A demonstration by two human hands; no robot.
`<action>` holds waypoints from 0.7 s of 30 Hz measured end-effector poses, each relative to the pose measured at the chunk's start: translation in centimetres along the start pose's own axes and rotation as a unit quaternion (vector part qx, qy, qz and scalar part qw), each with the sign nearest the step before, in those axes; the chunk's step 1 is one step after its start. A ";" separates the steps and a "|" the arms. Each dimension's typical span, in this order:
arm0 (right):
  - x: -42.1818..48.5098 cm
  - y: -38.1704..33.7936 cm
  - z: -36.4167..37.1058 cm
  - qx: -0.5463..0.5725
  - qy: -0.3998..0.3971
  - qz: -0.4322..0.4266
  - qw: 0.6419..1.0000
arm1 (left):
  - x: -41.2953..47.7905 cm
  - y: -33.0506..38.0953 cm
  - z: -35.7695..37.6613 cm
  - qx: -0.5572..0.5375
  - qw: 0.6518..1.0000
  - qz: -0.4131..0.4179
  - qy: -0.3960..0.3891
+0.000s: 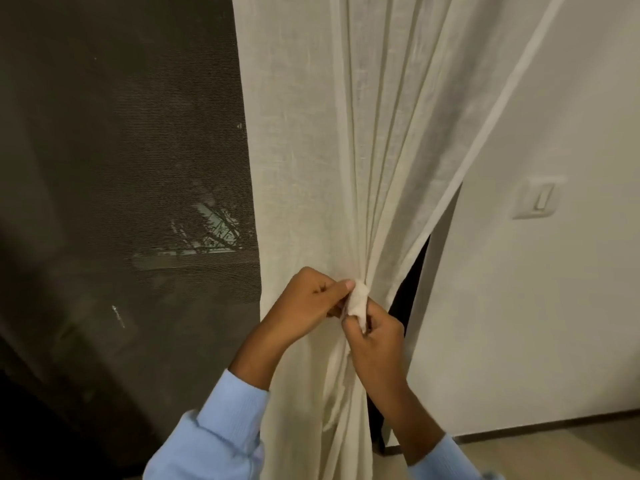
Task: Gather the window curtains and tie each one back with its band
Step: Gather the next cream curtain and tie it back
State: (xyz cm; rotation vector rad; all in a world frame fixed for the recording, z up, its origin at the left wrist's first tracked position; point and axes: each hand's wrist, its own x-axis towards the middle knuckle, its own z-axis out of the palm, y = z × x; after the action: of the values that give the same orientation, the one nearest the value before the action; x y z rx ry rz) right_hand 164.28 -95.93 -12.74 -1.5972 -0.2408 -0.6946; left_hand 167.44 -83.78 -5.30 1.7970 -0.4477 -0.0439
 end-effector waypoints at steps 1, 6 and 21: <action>0.1 -0.2 -0.1 0.004 -0.002 0.004 1.000 | 0.1 -0.1 -0.2 0.000 1.000 -0.002 0.002; 0.1 -0.8 -0.3 0.024 0.012 0.035 0.999 | 0.6 -0.7 0.3 0.119 0.981 -0.001 0.150; 0.6 -1.8 -2.0 0.021 -0.118 0.089 0.989 | 0.2 -1.0 0.4 -0.127 0.992 0.009 -0.003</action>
State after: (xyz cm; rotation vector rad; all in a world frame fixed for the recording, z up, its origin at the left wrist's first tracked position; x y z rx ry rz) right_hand 163.21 -97.72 -10.86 -1.6373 -0.2796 -0.3598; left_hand 167.81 -83.98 -6.27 1.5423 -0.4415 -0.0894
